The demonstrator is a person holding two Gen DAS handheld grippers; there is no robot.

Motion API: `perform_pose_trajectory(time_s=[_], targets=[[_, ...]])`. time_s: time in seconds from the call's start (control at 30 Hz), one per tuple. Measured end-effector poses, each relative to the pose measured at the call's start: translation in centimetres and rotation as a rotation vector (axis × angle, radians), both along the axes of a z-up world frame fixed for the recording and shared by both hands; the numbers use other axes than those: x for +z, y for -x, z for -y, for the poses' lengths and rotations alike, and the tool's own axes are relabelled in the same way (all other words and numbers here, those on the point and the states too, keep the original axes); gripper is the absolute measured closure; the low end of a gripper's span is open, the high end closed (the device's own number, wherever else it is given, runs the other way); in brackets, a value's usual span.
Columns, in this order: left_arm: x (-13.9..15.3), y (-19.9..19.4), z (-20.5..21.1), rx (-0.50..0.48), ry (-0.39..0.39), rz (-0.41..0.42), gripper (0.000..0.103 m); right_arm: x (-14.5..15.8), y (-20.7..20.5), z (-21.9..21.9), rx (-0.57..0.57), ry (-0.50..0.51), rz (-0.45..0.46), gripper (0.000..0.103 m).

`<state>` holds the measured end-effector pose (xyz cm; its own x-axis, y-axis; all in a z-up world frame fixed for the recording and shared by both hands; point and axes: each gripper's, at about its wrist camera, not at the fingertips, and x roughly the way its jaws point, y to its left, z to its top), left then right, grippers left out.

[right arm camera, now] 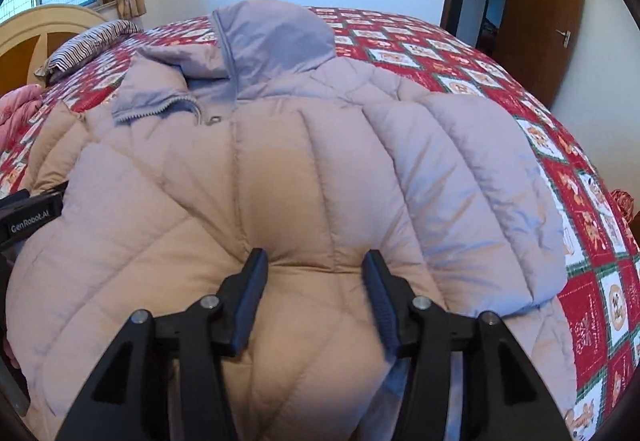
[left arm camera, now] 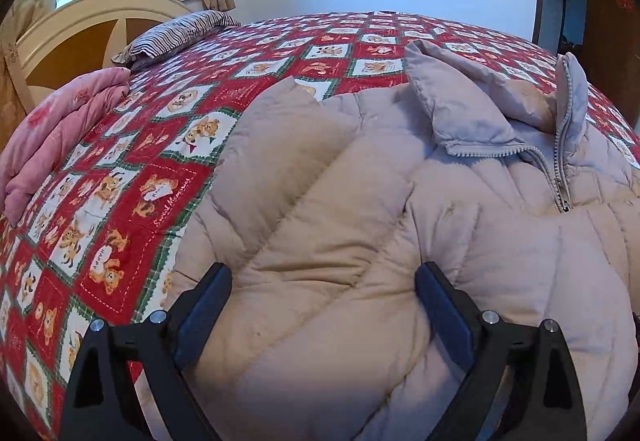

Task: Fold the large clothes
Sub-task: 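Grasp the jacket hem with the left gripper while the right gripper grasps the hem too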

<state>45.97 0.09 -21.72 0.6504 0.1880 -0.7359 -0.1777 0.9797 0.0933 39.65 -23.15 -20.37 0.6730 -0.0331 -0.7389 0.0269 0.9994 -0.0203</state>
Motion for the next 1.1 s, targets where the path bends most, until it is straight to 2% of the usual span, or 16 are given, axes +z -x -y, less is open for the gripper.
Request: perform_pose_trajectory(time_s=[0.17, 0.9, 1.0, 1.1], targets=[[-0.1, 0.1, 0.2, 0.001, -0.015, 0.003, 0.008, -0.2, 0.0, 0.2, -0.001, -0.017, 0.004, 0.050], [-0.5, 0.0, 0.5, 0.002, -0.042, -0.002, 0.007, -0.5, -0.1, -0.3, -0.007, 0.031, 0.002, 0.049], [-0.3, 0.0, 0.4, 0.000, -0.031, -0.003, 0.007, -0.5, -0.1, -0.4, -0.007, 0.038, 0.002, 0.049], [1.1, 0.4, -0.6, -0.009, 0.025, -0.040, 0.007, -0.3, -0.1, -0.4, -0.003, 0.033, -0.003, 0.048]])
